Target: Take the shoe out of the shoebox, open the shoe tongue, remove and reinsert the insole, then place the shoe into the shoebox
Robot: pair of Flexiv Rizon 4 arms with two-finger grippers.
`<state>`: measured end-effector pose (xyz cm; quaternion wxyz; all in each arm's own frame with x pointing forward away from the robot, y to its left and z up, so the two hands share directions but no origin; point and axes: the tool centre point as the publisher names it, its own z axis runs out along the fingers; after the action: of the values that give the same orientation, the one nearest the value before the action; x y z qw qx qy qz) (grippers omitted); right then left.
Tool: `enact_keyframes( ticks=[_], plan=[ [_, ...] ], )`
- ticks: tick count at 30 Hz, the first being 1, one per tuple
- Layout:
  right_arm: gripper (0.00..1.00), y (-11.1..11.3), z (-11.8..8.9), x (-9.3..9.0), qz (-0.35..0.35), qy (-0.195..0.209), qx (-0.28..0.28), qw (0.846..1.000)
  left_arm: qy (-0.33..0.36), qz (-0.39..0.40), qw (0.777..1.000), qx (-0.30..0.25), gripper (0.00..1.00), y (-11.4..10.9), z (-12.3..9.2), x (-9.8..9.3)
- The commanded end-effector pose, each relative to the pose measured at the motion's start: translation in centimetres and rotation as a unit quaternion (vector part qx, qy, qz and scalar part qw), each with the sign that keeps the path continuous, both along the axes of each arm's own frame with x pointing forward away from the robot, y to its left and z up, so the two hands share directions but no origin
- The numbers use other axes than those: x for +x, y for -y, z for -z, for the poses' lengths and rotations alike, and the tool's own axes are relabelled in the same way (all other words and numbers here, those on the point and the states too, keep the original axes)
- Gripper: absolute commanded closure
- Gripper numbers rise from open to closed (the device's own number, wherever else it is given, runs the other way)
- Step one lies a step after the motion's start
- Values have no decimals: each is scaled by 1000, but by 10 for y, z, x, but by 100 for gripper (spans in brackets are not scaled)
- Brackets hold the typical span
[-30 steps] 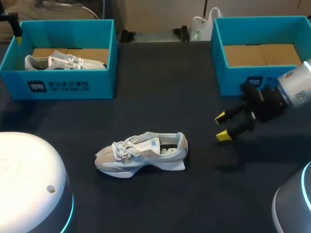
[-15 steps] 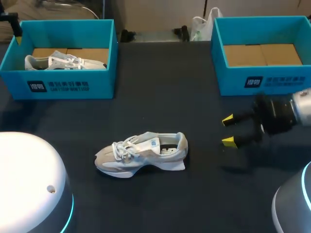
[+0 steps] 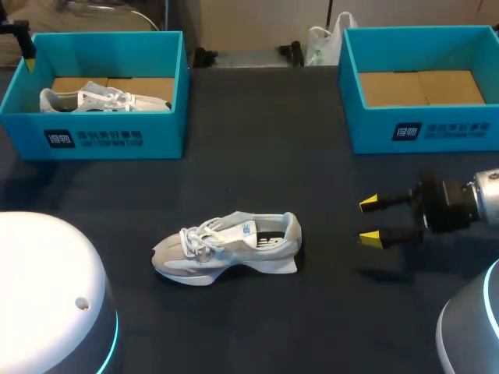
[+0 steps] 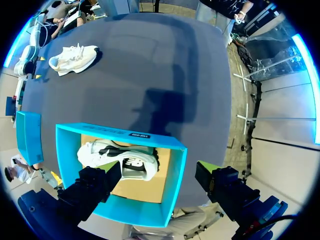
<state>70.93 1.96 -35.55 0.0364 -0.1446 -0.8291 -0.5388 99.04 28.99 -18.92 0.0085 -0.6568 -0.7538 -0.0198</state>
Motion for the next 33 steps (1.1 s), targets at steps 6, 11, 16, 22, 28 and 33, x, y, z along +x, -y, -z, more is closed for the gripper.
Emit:
enact_keyframes(
  ticks=[6, 11, 16, 22, 28, 33],
  plan=[
    [0, -6, 17, 5, -29, 64, 12, 997, 2, 0, 1000, 1, 0, 0, 0, -2],
    [0, -3, 20, 8, -27, 67, 13, 997, 2, 0, 1000, 1, 0, 0, 0, -2],
    [0, -12, 24, 11, -27, 70, 13, 997, 2, 0, 1000, 1, 0, 0, 0, -2],
    [0, -35, 34, 11, -45, 82, 26, 995, 2, 0, 1000, 1, 0, 0, 0, -2],
    [0, -45, 38, 9, -45, 85, 32, 995, 2, 0, 1000, 1, 0, 0, 0, -2],
    [0, -45, 38, 9, -45, 85, 32, 995, 2, 0, 1000, 1, 0, 0, 0, -2]
  ],
)
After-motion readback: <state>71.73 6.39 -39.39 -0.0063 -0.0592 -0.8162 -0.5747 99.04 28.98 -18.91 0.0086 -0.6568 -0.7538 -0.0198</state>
